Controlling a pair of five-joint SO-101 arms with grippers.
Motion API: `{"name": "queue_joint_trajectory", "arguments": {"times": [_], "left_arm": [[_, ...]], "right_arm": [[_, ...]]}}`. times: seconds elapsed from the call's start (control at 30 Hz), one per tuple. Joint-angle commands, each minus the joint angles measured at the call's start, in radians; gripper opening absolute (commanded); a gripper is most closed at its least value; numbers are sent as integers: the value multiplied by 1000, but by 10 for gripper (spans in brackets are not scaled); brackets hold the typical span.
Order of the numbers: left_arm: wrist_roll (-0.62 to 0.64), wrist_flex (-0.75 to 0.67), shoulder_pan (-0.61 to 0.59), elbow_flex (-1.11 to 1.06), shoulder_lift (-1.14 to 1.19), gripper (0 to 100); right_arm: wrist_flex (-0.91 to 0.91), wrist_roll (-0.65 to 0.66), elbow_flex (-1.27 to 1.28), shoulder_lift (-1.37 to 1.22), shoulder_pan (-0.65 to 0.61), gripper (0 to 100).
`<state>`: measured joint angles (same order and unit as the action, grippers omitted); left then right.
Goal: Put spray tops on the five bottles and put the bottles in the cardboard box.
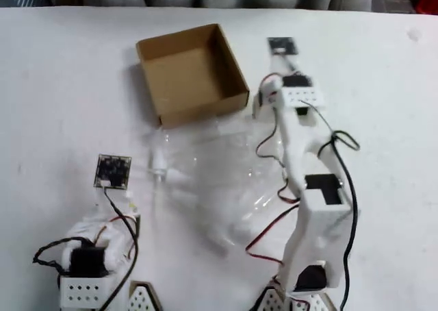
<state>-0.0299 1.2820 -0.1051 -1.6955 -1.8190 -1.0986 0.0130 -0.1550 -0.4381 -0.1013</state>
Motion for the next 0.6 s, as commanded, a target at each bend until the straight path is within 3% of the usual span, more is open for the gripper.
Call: {"name": "queue_joint_trajectory", "arguments": {"times": [0.0, 0.27, 0.57], "left_arm": [[-8, 5, -7, 3, -12, 20], [-8, 5, -7, 3, -12, 20], [-5, 5, -8, 3, -12, 20]], "right_arm": [[-166, 84, -201, 24, 88, 16], [-634, 348, -559, 25, 216, 16], [-630, 516, -331, 246, 320, 16]]}}
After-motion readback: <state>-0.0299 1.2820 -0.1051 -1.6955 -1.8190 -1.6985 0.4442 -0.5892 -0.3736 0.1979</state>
